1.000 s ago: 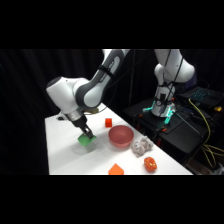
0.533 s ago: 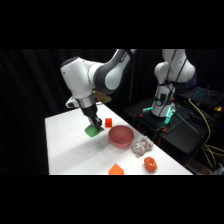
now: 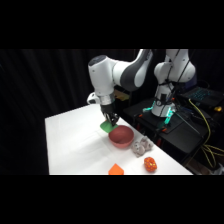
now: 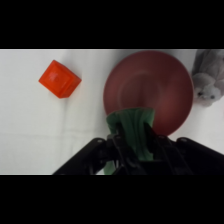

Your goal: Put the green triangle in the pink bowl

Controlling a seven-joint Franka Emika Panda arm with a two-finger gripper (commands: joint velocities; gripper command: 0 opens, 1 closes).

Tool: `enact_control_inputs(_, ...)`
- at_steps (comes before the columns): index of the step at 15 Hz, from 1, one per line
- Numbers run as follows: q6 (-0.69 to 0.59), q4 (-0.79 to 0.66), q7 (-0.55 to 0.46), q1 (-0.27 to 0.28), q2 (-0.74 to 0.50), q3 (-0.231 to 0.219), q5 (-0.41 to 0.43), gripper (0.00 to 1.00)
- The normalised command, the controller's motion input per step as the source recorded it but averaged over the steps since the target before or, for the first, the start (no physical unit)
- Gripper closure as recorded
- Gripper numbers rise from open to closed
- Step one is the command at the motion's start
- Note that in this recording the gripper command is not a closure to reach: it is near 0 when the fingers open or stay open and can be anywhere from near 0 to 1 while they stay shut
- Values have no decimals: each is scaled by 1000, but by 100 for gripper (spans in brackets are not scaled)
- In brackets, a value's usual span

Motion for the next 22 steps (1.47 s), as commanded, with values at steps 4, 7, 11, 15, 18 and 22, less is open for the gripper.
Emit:
enact_control_inputs(4,141,-344,238,112,-247,-3,-207,98)
enact_control_inputs(7,89,-197,152,47,-203,-12,-148,97)
enact_control_inputs(11,62,-149,122,29,-199,-16,-107,0)
enact_control_inputs(15,75,-164,116,33,-211,-14,-110,0)
enact_control_inputs(18,89,-177,101,29,-217,-19,-116,0)
enact_control_inputs(22,92,-168,86,18,-220,-28,-119,0)
